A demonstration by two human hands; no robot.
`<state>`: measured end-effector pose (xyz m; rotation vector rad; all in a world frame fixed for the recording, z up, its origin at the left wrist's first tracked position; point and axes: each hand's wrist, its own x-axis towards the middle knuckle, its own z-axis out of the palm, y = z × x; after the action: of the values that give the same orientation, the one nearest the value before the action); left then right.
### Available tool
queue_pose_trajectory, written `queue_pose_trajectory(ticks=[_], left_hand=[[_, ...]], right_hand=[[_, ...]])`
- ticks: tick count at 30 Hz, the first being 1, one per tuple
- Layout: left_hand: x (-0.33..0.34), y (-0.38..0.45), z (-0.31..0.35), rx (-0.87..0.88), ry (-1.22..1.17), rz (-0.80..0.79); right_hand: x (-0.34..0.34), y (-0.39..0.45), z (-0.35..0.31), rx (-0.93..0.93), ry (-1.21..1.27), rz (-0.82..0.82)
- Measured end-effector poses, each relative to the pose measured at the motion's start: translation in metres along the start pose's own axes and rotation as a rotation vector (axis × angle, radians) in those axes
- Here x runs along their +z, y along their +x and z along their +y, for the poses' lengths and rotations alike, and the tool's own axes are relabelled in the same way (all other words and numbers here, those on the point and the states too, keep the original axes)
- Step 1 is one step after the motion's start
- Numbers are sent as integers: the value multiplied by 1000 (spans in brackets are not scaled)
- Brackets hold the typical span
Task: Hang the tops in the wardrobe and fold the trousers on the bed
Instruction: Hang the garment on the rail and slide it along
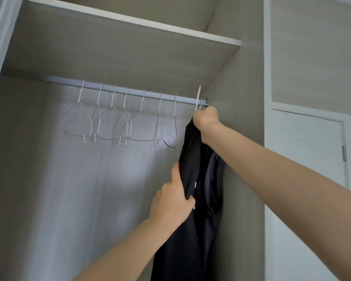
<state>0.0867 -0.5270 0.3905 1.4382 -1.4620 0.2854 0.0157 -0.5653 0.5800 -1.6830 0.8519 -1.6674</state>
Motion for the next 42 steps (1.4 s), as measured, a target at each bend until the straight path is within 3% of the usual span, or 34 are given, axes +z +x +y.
queue_pose_trajectory(ticks=[4,9,25,33,42], left_hand=[[14,31,-35,-38,85,61],[34,78,-61,-28,15,66],[71,113,-102,4,-98,-97],[70,105,-101,8,-182,-118],[60,69,-91,-27,-196,-170]], right_hand=[[9,38,11,-132,-148,69],[33,81,25,-219,-315,93],[61,138,72,-318,-653,44],[54,139,73,-266,-678,80],[41,90,72,-316,-639,-6]])
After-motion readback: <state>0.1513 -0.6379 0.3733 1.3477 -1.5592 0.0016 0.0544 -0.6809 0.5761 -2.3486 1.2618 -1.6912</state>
